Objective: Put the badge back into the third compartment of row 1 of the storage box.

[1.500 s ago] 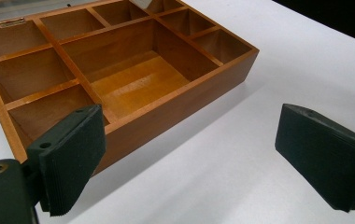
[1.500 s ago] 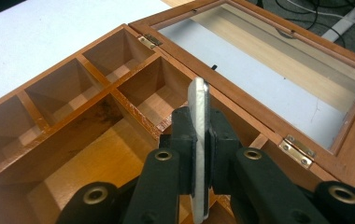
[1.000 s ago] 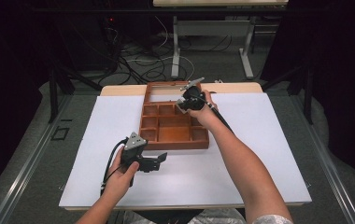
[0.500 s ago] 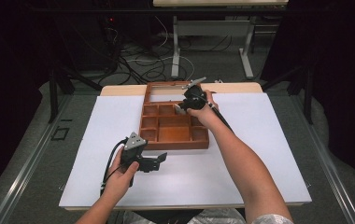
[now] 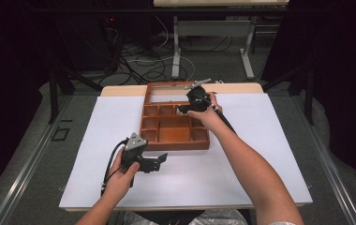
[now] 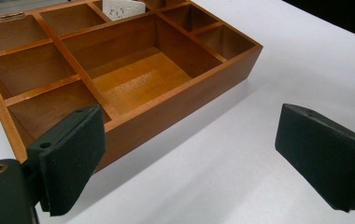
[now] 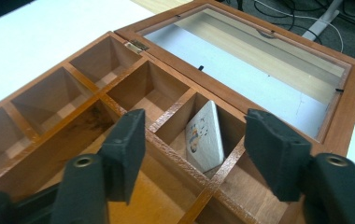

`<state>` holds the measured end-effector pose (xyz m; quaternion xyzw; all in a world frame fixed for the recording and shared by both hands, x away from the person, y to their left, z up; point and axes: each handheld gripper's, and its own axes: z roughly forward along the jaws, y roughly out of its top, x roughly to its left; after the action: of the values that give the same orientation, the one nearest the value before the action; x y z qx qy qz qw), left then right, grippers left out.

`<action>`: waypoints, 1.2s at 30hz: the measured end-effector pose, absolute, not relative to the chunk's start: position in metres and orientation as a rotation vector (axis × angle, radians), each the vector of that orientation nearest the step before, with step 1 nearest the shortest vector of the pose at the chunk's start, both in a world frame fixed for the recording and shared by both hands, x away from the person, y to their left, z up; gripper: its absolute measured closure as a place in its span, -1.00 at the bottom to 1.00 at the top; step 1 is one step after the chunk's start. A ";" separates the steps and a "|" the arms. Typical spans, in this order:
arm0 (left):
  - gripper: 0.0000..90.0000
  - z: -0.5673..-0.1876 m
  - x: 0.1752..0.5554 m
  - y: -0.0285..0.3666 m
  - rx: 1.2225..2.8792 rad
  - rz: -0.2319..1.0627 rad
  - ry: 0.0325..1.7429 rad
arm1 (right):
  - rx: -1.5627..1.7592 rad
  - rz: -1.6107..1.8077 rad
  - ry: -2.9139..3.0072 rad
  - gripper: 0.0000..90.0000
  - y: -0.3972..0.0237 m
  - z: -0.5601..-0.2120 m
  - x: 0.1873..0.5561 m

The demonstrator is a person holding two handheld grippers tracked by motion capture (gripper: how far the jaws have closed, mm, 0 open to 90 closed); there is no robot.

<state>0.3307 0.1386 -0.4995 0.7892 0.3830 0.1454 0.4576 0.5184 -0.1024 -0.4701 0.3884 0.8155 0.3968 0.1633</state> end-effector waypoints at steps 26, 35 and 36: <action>-0.80 -0.500 0.332 0.140 1.947 0.362 0.951 | 1.050 1.220 2.353 -0.79 -0.108 -0.439 0.454; -0.80 -0.499 0.332 0.141 1.942 0.369 0.953 | 1.013 1.269 2.328 -0.90 -0.121 -0.440 0.421; -0.80 -0.499 0.332 0.141 1.941 0.369 0.953 | 1.003 1.276 2.312 -0.94 -0.123 -0.441 0.417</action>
<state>0.3322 0.1411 -0.4985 0.7872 0.3868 0.1497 0.4565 0.4165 -0.1232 -0.4405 0.3505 0.8083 0.4460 0.1577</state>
